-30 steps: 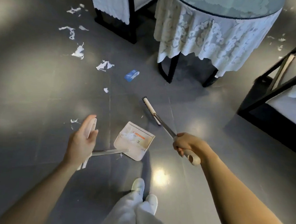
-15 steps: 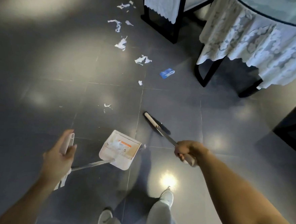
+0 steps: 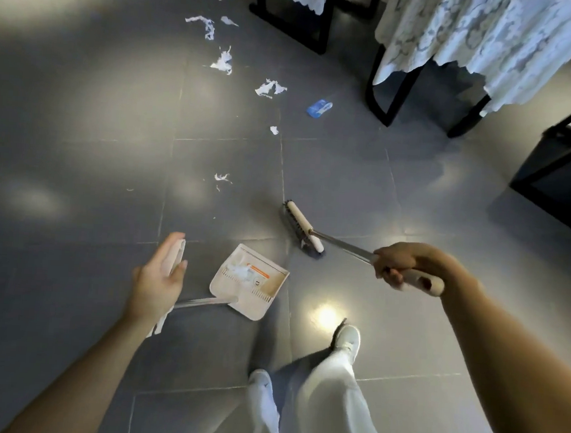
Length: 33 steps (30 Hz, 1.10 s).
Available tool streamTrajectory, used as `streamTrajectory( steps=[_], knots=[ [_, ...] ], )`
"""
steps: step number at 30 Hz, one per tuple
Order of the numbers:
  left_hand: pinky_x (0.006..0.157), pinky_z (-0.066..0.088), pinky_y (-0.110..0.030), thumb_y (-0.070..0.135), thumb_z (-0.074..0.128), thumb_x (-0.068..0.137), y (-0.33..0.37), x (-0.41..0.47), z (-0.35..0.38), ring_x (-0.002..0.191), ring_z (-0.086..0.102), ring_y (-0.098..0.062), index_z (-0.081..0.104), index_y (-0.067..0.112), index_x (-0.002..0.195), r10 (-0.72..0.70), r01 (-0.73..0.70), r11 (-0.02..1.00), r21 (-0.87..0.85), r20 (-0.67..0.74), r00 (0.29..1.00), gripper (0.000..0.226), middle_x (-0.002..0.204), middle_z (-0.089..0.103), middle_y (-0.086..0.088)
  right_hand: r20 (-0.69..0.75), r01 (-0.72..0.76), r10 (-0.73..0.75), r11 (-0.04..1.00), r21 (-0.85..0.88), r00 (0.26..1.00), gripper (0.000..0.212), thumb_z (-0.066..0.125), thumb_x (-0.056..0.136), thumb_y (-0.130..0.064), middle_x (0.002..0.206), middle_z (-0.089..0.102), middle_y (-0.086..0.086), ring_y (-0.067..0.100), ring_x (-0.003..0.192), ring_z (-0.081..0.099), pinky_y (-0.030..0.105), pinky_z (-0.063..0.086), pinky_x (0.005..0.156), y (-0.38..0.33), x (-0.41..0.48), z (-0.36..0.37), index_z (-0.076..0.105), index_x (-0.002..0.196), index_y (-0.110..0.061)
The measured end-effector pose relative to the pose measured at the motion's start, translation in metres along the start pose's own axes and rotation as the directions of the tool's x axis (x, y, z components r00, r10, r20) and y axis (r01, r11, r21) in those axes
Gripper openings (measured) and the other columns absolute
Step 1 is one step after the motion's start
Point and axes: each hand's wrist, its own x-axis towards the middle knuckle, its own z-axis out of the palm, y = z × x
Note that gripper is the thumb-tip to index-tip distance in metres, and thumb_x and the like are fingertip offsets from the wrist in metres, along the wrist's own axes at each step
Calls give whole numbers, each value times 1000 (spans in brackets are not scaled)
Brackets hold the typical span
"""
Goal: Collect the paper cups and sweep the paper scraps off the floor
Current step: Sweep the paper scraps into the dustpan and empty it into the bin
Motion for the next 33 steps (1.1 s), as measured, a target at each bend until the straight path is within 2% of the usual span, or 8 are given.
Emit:
streamTrajectory(
  steps=[2, 5, 8, 12, 20, 24, 28, 33],
  knots=[
    [64, 37, -24, 15, 61, 90, -6, -5, -2, 63, 50, -27, 53, 34, 127, -37, 39, 999, -24, 82, 996, 42, 83, 63, 3, -45, -14, 12, 1000, -28, 999, 4, 44, 89, 3, 39, 46, 4, 13, 28, 42, 14, 37, 36, -2, -6, 14, 44, 91, 0],
    [74, 38, -24, 16, 56, 92, -9, -3, 8, 82, 58, -23, 49, 39, 128, -92, 110, 990, -88, 183, 979, 43, 106, 67, 7, -136, -3, -5, 998, -56, 991, 18, 46, 88, 3, 38, 48, 3, 12, 29, 42, 16, 38, 35, -2, -1, 30, 43, 105, 1],
    [78, 40, -23, 12, 56, 91, -1, 7, 24, 95, 60, -26, 50, 34, 129, -24, 45, 990, -130, 159, 987, 44, 114, 67, 4, -207, 17, -47, 989, -145, 977, 23, 47, 86, 3, 45, 53, 5, 14, 35, 47, 20, 40, 38, -6, 21, 51, 45, 109, 3],
    [72, 37, -23, 9, 57, 88, 7, 33, 41, 90, 56, -35, 50, 31, 130, 53, -41, 994, -97, 121, 991, 48, 109, 68, -2, -222, 16, -86, 954, -300, 971, 29, 45, 84, 1, 62, 58, 10, 16, 41, 53, 24, 42, 41, -5, 46, 97, 48, 113, 4],
    [84, 44, -34, 11, 57, 89, 9, 20, 48, 100, 58, -36, 46, 34, 132, 68, -56, 994, -92, 132, 989, 50, 119, 65, 0, 101, -26, 12, 990, 141, 995, 23, 41, 88, 0, 45, 39, 1, 10, 34, 35, 17, 32, 36, 30, -17, 146, 47, 108, -10],
    [79, 46, -37, 13, 55, 91, 6, -12, 36, 91, 57, -41, 44, 35, 134, 60, -53, 997, -51, 148, 987, 49, 107, 67, -11, 119, -5, -20, 979, 203, 993, 51, 40, 90, 2, 45, 36, 0, 9, 35, 33, 17, 31, 33, 55, -54, 139, 34, 140, -6],
    [72, 46, -39, 13, 54, 92, 1, -55, 10, 83, 57, -43, 46, 34, 132, 35, -32, 999, -31, 94, 995, 46, 89, 63, -15, 107, 96, -114, 983, 158, 988, 46, 42, 92, 2, 43, 41, -1, 8, 34, 38, 18, 34, 33, 74, -81, 155, 40, 134, -18],
    [68, 47, -38, 15, 54, 92, -24, -97, -33, 73, 55, -45, 46, 35, 129, 29, -30, 999, 19, 57, 998, 43, 75, 55, -9, 23, 188, -192, 974, 124, 981, 44, 42, 92, 3, 45, 45, -1, 8, 35, 40, 17, 36, 34, 80, -96, 172, 40, 134, -10]
  ],
)
